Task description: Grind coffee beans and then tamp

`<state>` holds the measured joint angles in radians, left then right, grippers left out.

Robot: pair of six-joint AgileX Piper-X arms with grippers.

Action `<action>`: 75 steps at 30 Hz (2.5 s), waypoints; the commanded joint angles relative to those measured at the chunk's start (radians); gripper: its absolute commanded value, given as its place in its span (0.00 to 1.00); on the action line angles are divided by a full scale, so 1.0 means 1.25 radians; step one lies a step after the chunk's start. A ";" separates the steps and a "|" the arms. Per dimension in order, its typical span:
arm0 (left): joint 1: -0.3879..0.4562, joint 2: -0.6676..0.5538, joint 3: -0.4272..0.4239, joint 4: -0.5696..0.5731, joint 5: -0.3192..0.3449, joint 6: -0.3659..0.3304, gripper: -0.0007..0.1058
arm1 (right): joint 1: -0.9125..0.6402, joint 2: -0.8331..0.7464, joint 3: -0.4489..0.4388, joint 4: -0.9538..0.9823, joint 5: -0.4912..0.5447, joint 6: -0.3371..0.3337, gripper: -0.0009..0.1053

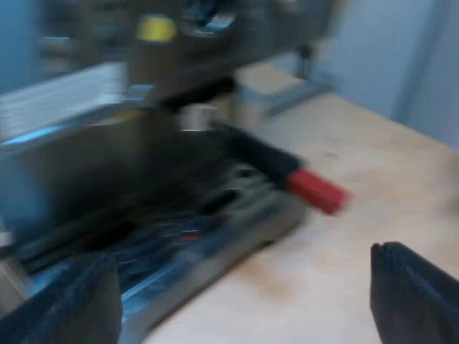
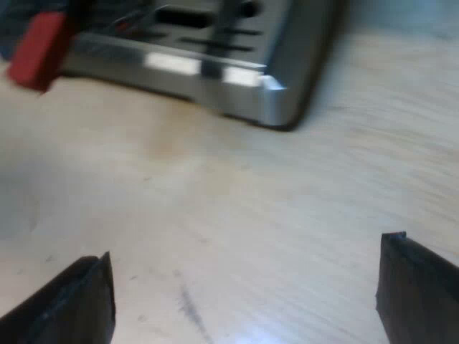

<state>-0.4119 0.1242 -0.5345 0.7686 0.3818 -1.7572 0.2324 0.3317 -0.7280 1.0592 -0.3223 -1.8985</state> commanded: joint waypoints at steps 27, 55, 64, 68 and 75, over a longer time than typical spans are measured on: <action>-0.185 0.148 0.249 -0.365 0.069 0.071 0.69 | 0.572 0.107 0.124 -0.403 0.382 0.087 0.72; -0.185 0.147 0.268 -0.416 0.069 0.058 0.69 | 0.845 0.459 0.284 -0.999 0.817 0.247 0.37; -0.185 0.147 0.268 -0.416 0.069 0.058 0.69 | 0.845 0.580 0.284 -1.132 0.871 0.286 0.37; -0.185 0.147 0.268 -0.416 0.069 0.058 0.69 | 0.845 0.617 0.284 -1.186 0.897 0.286 0.31; -0.185 0.147 0.268 -0.416 0.075 0.042 0.69 | 0.838 0.657 0.282 -1.247 0.903 0.284 0.19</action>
<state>-0.6399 0.3071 -0.1984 0.2602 0.4650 -1.6875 1.2835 1.1489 -0.3712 -0.4769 0.7964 -1.5456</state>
